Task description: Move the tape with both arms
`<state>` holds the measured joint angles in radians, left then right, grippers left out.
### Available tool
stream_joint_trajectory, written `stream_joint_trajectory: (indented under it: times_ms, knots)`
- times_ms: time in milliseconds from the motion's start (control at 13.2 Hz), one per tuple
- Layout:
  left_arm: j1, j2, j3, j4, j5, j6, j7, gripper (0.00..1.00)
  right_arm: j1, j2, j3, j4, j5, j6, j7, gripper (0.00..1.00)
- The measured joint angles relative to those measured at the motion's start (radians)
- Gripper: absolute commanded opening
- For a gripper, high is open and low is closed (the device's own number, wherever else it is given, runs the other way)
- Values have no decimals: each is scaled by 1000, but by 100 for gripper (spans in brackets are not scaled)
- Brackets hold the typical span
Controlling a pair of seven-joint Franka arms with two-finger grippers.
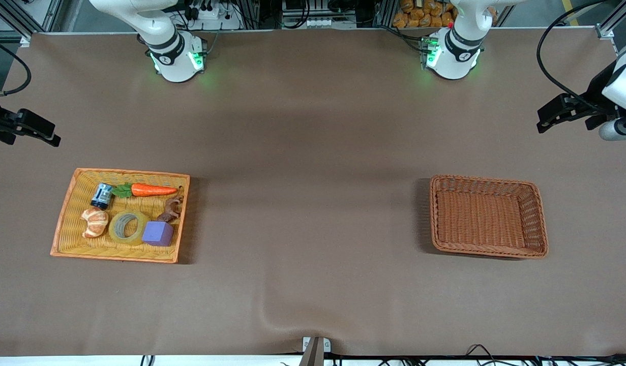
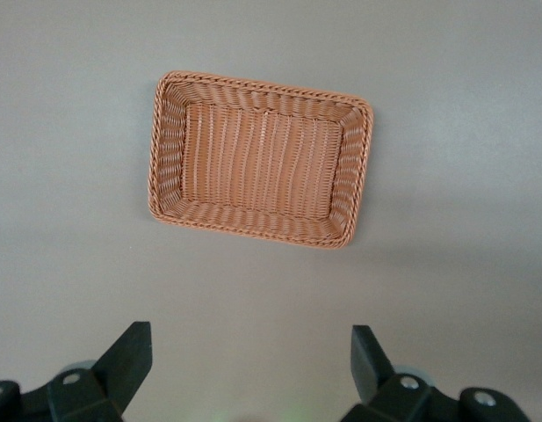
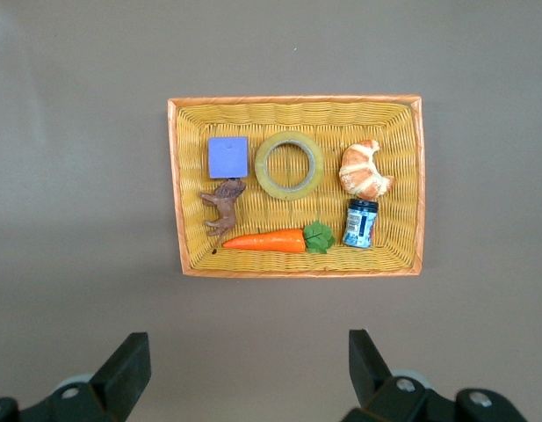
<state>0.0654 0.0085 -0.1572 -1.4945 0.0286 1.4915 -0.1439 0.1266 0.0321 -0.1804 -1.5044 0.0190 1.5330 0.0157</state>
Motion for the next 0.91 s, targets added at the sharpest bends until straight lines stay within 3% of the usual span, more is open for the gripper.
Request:
stream_joint_trajectory:
  times_ms: [531,910]
  knots:
    - [0,11,1,0,-2,0,5,100,3,2,2,-24,0,30,-1,100]
    - [-6,27,1,0,-15,6,6,100,15,29,1,-243,-1,202,-37,100]
